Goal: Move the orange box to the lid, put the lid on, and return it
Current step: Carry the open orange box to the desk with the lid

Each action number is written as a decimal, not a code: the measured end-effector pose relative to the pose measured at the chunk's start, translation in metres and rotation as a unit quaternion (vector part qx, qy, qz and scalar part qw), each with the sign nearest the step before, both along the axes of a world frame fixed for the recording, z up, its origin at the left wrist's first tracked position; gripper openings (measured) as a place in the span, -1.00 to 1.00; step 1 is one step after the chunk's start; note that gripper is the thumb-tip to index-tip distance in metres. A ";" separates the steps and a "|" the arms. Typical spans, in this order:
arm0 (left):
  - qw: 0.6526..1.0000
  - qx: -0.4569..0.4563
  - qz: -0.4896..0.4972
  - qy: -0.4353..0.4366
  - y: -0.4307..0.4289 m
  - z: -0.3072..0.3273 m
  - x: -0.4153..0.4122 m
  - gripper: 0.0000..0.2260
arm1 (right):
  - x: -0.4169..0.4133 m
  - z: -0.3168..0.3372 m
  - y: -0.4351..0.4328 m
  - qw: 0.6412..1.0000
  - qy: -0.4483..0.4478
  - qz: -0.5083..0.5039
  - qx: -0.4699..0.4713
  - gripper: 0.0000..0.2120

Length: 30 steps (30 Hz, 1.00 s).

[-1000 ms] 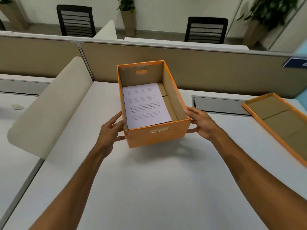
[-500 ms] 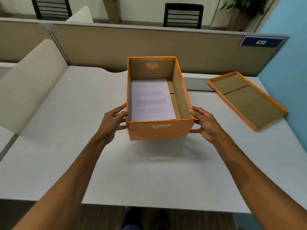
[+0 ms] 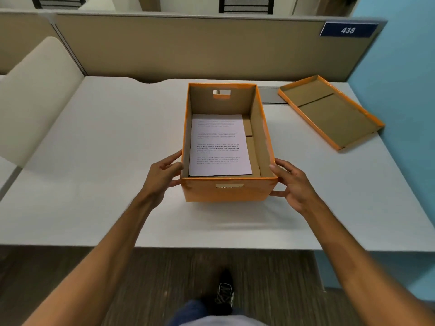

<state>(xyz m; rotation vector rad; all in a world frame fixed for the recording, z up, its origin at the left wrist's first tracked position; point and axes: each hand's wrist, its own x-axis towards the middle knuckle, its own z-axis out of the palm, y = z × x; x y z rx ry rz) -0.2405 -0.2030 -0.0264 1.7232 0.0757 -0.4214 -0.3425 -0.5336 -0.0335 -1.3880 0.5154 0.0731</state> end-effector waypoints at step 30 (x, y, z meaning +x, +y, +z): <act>0.991 0.102 -0.042 -0.070 0.006 -0.008 -0.072 -0.46 | -0.087 -0.001 0.037 0.988 0.040 -0.081 -0.129 -0.54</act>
